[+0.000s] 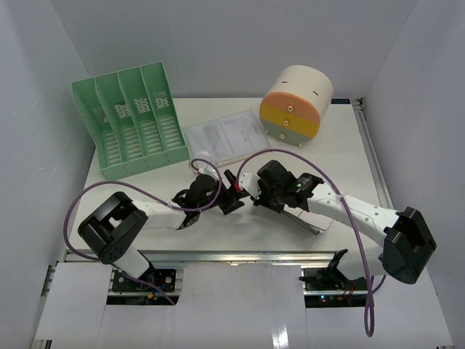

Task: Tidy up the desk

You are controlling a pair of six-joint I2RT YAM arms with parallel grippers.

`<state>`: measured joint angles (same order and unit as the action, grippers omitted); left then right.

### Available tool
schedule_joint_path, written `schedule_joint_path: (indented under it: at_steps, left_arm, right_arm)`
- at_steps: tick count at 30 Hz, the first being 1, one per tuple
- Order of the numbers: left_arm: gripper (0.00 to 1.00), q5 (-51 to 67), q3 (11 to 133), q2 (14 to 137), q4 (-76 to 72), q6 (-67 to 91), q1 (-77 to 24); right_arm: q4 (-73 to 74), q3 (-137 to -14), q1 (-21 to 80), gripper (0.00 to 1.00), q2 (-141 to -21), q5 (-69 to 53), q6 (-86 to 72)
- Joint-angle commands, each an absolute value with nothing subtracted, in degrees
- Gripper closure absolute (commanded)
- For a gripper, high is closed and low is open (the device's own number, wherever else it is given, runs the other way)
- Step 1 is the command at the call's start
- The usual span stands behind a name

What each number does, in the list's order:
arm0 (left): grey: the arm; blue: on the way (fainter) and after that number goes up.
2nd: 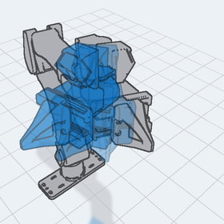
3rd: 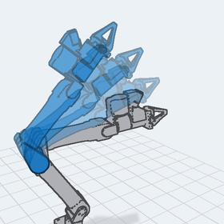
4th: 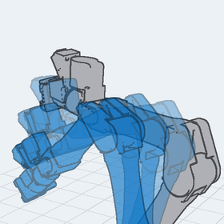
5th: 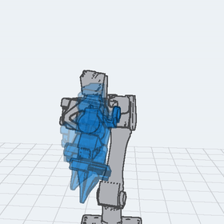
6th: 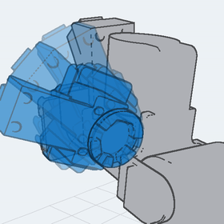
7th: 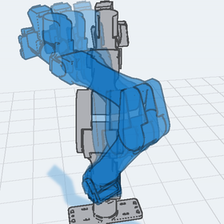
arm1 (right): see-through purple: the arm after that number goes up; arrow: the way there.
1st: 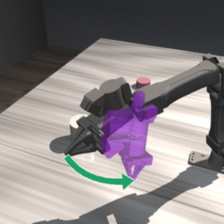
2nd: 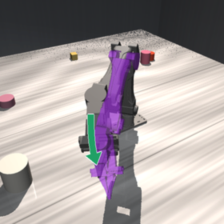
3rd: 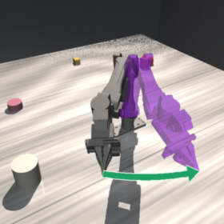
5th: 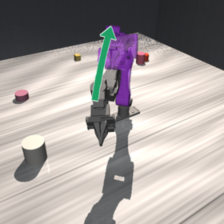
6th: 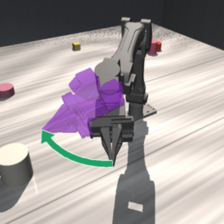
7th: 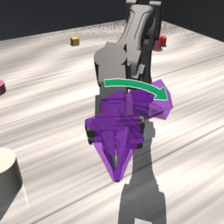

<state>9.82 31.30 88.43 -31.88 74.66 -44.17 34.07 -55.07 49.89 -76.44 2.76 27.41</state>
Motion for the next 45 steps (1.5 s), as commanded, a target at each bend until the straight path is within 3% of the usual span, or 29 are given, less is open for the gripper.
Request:
schedule_joint_path:
  at_steps: [1,5,13,18,20,22,24,26,28,30,35,39,45]
  left_arm:
    - [0.02,7.3,38.6,92.4,-29.3,77.3,-45.7]
    - [0.04,7.3,40.7,94.7,-27.3,79.5,-46.2]
    - [0.23,10.2,43.8,99.0,-27.4,81.4,-47.3]
    - [0.47,10.6,45.0,99.8,-28.8,81.6,-47.3]
    - [0.68,10.5,45.5,99.7,-28.9,81.2,-47.3]
    - [0.78,10.6,45.9,99.4,-28.6,80.6,-47.3]
    - [0.92,10.3,45.9,99.0,-28.4,79.9,-47.3]
    - [1.00,10.4,45.8,98.4,-28.1,79.1,-47.3]
    - [1.00,10.5,45.8,97.1,-27.8,76.5,-47.3]
    - [1.00,10.3,45.7,95.5,-26.9,73.1,-47.3]
    - [1.00,5.8,45.0,86.2,-17.8,58.4,-47.3]
    - [1.00,-1.4,46.5,76.3,-6.7,47.1,-47.1]
    - [1.00,-13.8,52.9,62.2,13.2,36.7,-46.7]
  right_arm:
    - [33.7,-58.0,49.8,0.92,-74.8,0.5,26.9]
    - [33.2,-58.7,49.8,0.92,-74.6,-1.4,26.7]
    - [32.2,-60.3,49.8,0.92,-75.3,-2.7,26.4]
    - [32.1,-59.7,49.8,0.92,-74.9,-4.4,26.4]
    - [32.1,-59.1,49.8,0.92,-74.5,-5.6,26.9]
    - [32.3,-58.7,49.9,0.91,-74.4,-6.5,27.1]
    - [32.7,-58.3,49.9,0.81,-74.0,-8.2,27.7]
    - [33.4,-58.2,49.8,0.62,-73.7,-9.7,28.2]
    - [36.1,-58.5,49.8,0.26,-73.1,-12.3,30.3]
    - [38.9,-60.0,49.8,0.10,-72.6,-15.0,33.5]
    - [41.1,-63.5,48.2,0.10,-66.0,-18.4,39.4]
    - [37.7,-65.8,38.6,0.10,-60.5,-21.9,43.1]
    - [33.0,-65.9,21.5,0.10,-57.9,-39.2,42.8]
